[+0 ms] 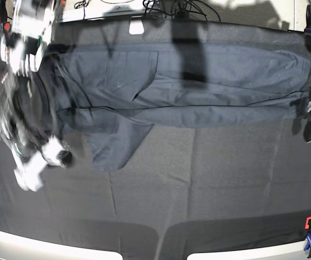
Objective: Layout the t-shirt on the table in an organized manner, then fold the t-shirt properly
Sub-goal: 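Lower the fold onto the shirt and open both grippers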
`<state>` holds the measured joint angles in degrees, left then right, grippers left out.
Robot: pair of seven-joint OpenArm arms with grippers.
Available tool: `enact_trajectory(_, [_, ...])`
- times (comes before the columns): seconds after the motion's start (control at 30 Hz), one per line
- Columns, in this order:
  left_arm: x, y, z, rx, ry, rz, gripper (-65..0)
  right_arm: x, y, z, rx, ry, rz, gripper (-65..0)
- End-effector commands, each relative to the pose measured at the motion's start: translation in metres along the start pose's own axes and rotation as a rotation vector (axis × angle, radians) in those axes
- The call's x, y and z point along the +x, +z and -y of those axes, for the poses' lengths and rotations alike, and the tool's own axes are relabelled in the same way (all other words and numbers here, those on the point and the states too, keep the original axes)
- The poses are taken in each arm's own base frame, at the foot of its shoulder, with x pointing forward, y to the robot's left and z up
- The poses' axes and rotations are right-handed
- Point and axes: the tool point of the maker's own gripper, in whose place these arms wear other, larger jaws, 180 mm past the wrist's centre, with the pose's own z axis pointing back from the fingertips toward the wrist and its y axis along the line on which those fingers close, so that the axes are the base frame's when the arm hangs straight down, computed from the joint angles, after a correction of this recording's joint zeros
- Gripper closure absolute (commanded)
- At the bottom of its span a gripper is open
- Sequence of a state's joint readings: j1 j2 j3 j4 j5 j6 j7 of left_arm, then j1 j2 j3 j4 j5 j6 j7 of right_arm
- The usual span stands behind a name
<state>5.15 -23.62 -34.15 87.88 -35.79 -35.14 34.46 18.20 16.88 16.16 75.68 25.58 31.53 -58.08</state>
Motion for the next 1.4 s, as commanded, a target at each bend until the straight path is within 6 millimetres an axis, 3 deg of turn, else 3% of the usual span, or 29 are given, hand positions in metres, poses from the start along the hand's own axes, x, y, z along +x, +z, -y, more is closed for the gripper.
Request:
enact_trajectory(0.0, [0.018, 0.000, 0.000, -0.003, -0.025, 0.051, -32.0, 0.030, -0.001, -0.002, 0.015, 0.011, 0.050, -33.2])
enact_trajectory(0.17, [0.013, -0.001, 0.002, 0.000, -0.022, 0.044, -32.0, 0.036, -0.037, -0.009, 0.023, 0.031, -0.092, -33.2])
enact_trajectory(0.33, [0.013, -0.001, 0.002, 0.000, -0.022, 0.044, -32.0, 0.043, -0.054, -0.018, 0.023, 0.049, -0.160, -33.2])
enact_trajectory(0.57, [0.013, -0.001, 0.002, 0.000, -0.022, 0.044, -32.0, 0.042, -0.062, -0.007, -0.023, 0.039, -0.166, -33.1])
enact_trajectory(1.1, [0.013, -0.001, 0.002, 0.001, -0.021, 0.044, -32.0, 0.030, -0.075, -0.014, 0.011, -0.001, -0.154, -32.9])
enact_trajectory(1.23, [0.013, -0.001, 0.002, 0.001, -0.021, 0.044, -32.0, 0.017, -0.083, -0.019, 0.028, -0.024, -0.181, -32.9])
enact_trajectory(1.37, [0.012, 0.000, 0.002, 0.001, -0.021, 0.041, -32.0, 0.009, -0.088, -0.015, 0.015, -0.027, -0.181, -27.9])
